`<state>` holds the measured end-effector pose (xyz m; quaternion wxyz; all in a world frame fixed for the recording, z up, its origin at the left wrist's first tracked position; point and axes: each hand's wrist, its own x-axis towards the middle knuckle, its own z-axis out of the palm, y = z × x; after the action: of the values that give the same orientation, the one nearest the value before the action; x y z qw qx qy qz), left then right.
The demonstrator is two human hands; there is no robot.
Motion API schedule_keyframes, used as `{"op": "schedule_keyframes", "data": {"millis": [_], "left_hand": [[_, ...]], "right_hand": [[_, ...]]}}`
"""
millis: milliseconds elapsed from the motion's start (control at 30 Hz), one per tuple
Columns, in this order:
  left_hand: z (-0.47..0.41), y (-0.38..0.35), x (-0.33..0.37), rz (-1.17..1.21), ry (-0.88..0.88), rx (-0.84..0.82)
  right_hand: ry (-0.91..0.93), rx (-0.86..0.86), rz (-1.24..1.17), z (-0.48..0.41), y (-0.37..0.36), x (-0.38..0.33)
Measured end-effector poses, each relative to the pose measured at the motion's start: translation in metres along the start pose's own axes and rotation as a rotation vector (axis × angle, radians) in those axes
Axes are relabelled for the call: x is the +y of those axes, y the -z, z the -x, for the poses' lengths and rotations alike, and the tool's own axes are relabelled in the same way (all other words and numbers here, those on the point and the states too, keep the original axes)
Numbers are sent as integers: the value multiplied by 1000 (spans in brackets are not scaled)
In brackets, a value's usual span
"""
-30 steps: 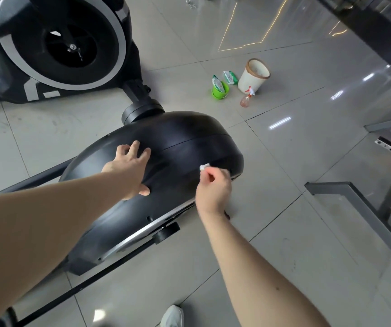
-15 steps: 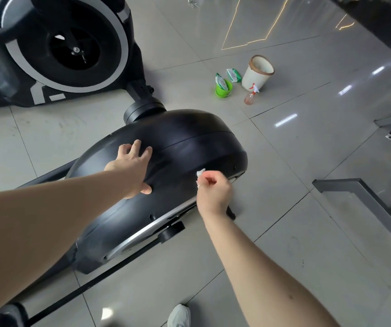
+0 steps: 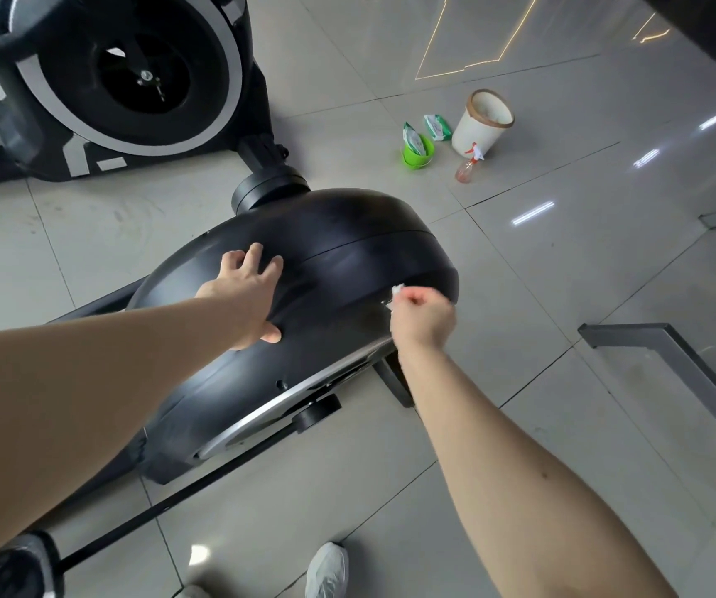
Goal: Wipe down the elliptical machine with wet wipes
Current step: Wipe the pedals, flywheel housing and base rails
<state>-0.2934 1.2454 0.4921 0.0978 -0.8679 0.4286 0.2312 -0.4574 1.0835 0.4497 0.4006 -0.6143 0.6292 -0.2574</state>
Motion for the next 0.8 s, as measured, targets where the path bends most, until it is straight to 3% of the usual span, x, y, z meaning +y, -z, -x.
{"op": "schedule_keyframes", "data": {"millis": [100, 233, 367, 467, 600, 633, 700, 800], "left_hand": [[-1, -1, -1, -18, 8, 7], [0, -1, -2, 5, 3, 8], [0, -2, -1, 8, 8, 15], [0, -2, -2, 15, 0, 14], [1, -3, -2, 32, -9, 23], [0, -3, -3, 34, -6, 28], [0, -3, -4, 49, -5, 33], [0, -4, -7, 51, -14, 47]], "right_hand": [[93, 33, 56, 16, -2, -3], [308, -282, 94, 60, 4, 4], [109, -45, 50, -6, 4, -10], [158, 6, 85, 10, -2, -8], [352, -416, 59, 79, 2, -2], [374, -432, 56, 75, 3, -4], [356, -285, 29, 44, 1, -8], [188, 12, 18, -8, 2, -8]]}}
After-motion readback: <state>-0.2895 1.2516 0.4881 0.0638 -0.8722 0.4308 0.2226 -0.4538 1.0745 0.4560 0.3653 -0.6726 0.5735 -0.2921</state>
